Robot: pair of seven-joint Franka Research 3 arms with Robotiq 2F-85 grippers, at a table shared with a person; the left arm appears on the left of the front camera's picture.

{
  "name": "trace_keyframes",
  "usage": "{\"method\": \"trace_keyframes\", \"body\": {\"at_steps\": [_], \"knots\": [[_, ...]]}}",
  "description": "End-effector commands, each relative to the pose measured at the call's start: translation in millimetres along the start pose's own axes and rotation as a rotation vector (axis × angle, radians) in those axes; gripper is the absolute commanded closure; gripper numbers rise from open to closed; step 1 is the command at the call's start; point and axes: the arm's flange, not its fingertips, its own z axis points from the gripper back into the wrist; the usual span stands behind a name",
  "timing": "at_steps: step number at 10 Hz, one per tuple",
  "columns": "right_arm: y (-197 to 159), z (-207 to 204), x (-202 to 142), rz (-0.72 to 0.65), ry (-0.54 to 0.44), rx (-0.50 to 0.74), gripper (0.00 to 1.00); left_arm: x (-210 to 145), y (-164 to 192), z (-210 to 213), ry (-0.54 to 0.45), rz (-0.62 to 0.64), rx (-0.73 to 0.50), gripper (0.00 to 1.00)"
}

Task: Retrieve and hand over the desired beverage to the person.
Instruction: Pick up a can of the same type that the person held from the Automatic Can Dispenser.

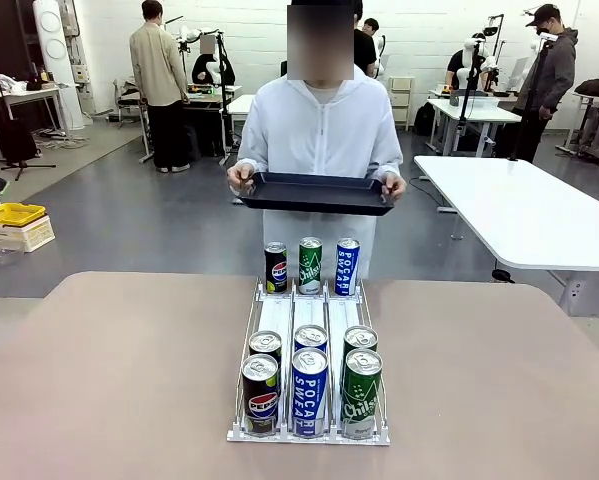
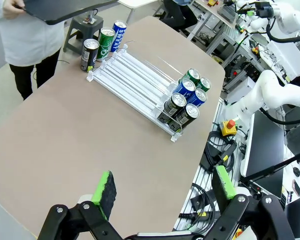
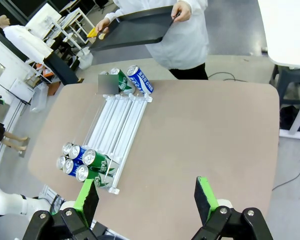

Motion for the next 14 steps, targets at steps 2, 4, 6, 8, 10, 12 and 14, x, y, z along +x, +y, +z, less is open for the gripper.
{"method": "trace_keyframes", "body": {"at_steps": [2,4,6,8,10,12,14], "knots": [[-0.7,-1.1,0.4,0.007,-0.003,0.026,0.0,1.9,-0.3,2.4,-0.004,0.004,-0.008,0.0],[-0.7,-1.1,0.4,0.007,-0.003,0.026,0.0,1.9,-0.3,2.4,-0.004,0.004,-0.008,0.0],[-0.7,-1.1,0.4,0.007,-0.003,0.026,0.0,1.9,-0.3,2.4,-0.004,0.004,-0.008,0.0],[-0.7,-1.1,0.4,0.007,-0.003,0.026,0.0,1.9,-0.3,2.4,-0.004,0.004,-0.008,0.0],[-0.7,-1.1,0.4,0.007,-0.003,0.026,0.0,1.9,-0.3,2.4,-0.004,0.004,-0.008,0.0],[-0.7,-1.1,0.4,0.007,-0.003,0.026,0.0,1.9,-0.3,2.4,-0.004,0.004,-0.008,0.0],[-0.7,-1.1,0.4,0.007,-0.003,0.026,0.0,1.9,-0.3,2.4,-0.004,0.004,-0.008,0.0]]}}
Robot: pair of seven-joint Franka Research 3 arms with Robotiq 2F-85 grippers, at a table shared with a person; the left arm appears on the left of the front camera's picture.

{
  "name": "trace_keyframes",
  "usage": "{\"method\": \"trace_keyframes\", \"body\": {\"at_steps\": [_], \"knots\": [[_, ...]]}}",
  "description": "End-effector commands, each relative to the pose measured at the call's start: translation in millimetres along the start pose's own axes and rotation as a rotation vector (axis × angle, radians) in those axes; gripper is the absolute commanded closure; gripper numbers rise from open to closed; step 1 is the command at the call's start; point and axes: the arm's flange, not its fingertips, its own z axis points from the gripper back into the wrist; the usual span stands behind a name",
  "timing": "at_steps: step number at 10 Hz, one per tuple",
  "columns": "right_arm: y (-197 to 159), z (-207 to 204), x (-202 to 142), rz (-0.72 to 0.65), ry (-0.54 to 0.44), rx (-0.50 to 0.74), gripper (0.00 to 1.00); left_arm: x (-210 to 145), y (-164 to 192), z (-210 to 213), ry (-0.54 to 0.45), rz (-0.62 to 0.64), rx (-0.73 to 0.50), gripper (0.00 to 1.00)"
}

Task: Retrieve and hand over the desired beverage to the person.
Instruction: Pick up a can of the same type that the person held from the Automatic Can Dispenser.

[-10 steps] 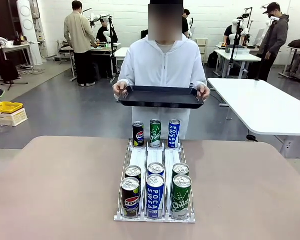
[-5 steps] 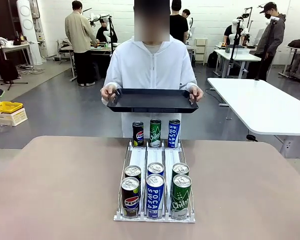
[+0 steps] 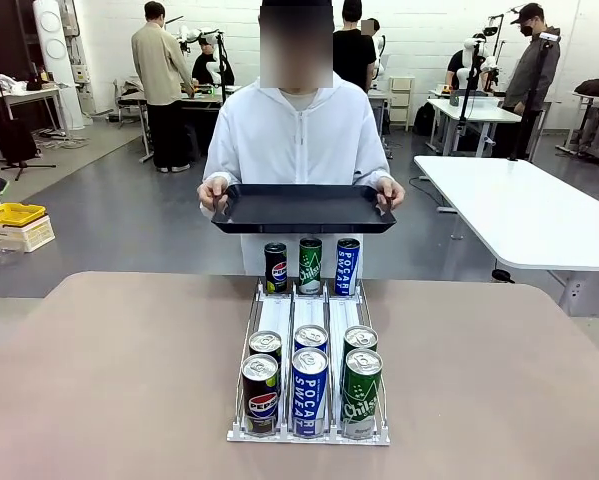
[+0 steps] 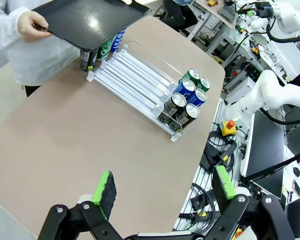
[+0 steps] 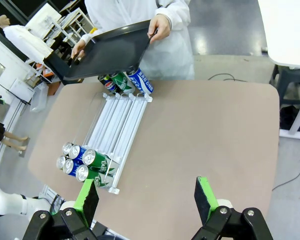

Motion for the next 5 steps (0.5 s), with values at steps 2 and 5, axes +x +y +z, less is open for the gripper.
{"method": "trace_keyframes", "body": {"at_steps": [2,5], "knots": [[-0.7,-1.0,0.5,0.007,-0.004,0.025,0.0,1.9,-0.3,2.4,-0.004,0.004,-0.008,0.0],[-0.7,-1.0,0.5,0.007,-0.004,0.025,0.0,1.9,-0.3,2.4,-0.004,0.004,-0.008,0.0]]}}
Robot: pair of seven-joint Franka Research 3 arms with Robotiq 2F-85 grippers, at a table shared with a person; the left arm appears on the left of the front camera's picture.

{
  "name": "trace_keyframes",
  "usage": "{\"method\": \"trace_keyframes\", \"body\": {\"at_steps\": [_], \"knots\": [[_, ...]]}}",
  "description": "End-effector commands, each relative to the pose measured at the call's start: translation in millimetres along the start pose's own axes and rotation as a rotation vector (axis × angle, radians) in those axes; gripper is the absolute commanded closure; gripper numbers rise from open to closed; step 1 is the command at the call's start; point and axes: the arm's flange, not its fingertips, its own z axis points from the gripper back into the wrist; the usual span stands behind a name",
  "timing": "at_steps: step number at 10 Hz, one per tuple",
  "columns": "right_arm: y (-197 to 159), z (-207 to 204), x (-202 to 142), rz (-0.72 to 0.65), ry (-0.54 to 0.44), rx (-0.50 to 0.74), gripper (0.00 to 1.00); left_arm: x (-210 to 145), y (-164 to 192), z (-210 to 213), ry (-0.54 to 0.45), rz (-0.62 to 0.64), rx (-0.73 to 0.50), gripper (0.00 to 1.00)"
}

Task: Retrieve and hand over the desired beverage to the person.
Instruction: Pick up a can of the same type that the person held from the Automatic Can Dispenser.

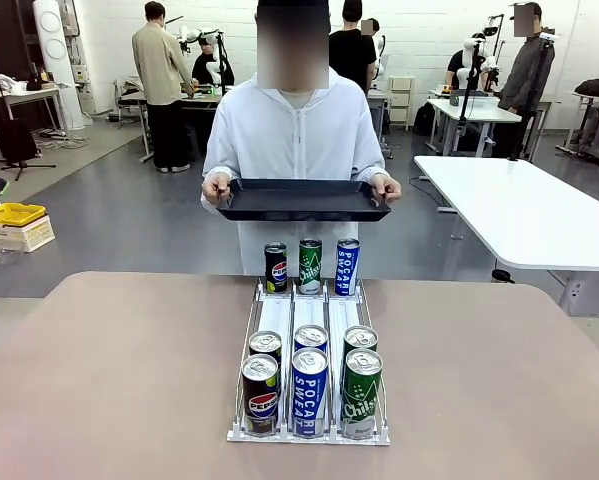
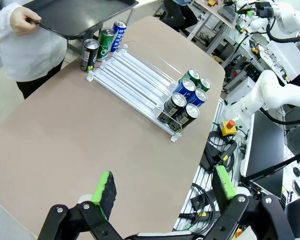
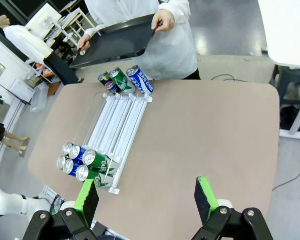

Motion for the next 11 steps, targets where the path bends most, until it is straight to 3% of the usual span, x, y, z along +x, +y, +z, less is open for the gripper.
{"method": "trace_keyframes", "body": {"at_steps": [1,11], "knots": [[-0.7,-1.0,0.5,0.007,-0.004,0.025,0.0,2.0,-0.3,2.4,-0.004,0.004,-0.008,0.0],[-0.7,-1.0,0.5,0.007,-0.004,0.025,0.0,2.0,-0.3,2.4,-0.004,0.004,-0.008,0.0]]}}
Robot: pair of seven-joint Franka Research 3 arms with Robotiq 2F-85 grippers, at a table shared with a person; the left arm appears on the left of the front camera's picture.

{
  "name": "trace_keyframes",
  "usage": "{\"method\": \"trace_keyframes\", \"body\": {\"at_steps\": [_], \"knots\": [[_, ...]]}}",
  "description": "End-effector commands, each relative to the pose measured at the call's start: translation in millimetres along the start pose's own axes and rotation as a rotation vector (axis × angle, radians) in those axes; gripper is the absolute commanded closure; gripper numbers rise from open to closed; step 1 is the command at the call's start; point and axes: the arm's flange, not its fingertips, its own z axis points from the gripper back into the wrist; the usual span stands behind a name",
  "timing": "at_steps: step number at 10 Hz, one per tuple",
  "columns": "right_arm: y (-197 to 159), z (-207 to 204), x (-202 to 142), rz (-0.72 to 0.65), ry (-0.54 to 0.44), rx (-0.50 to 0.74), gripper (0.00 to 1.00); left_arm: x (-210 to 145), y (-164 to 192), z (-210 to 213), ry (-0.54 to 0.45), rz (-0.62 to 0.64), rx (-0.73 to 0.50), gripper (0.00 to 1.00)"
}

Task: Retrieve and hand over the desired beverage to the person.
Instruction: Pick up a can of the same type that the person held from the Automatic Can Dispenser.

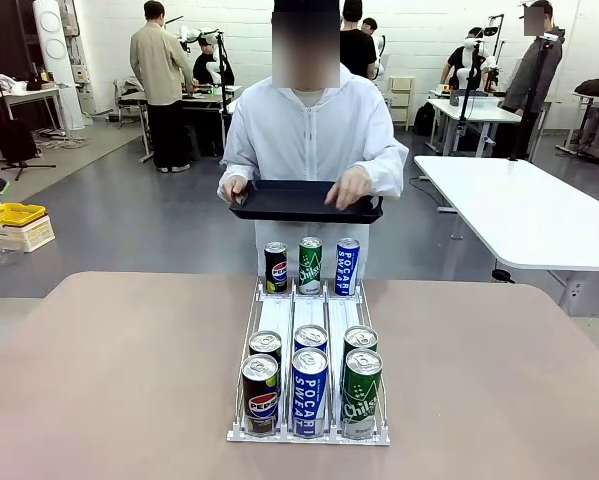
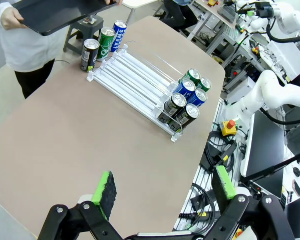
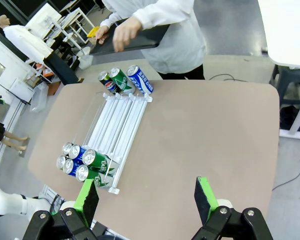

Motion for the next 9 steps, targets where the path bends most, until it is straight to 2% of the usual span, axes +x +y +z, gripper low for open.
{"method": "trace_keyframes", "body": {"at_steps": [1,9], "knots": [[-0.7,-1.1,0.5,0.006,-0.004,0.025,0.0,2.0,-0.2,2.4,-0.004,0.004,-0.008,0.0],[-0.7,-1.1,0.5,0.006,-0.004,0.025,0.0,2.0,-0.2,2.4,-0.004,0.004,-0.008,0.0]]}}
